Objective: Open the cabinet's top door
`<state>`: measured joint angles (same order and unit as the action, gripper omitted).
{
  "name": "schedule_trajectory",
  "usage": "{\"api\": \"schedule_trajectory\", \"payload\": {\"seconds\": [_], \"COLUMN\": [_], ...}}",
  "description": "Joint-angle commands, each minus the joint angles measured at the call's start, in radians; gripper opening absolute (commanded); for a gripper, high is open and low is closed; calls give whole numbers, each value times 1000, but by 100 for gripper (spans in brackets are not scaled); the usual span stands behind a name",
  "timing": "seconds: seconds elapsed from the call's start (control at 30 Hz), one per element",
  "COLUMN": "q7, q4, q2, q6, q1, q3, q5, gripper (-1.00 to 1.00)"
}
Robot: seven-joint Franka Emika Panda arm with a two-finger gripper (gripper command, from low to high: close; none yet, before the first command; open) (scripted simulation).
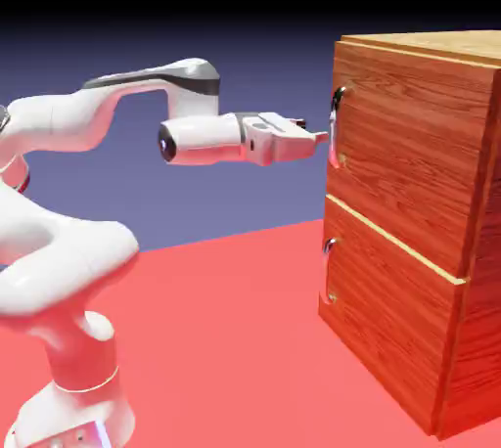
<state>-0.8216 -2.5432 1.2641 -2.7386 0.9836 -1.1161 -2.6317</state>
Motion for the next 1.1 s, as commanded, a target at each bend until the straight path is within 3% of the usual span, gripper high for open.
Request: {"api": "schedule_trajectory", "payload": {"seconds": [0.0, 0.1, 0.13, 0.6, 1.07], "q7": [-3, -10, -10, -61, -118], "q4": [24, 98, 98, -340, -494], "q2": [-8, -31, -31, 41, 56], "q6": [9, 35, 35, 487, 929], "q1": [34, 136, 136, -210, -191], "q3": [-14, -57, -57, 351, 858], "q5": [-9, -36, -36, 265, 772], "gripper": [0, 0, -100, -100, -100]}}
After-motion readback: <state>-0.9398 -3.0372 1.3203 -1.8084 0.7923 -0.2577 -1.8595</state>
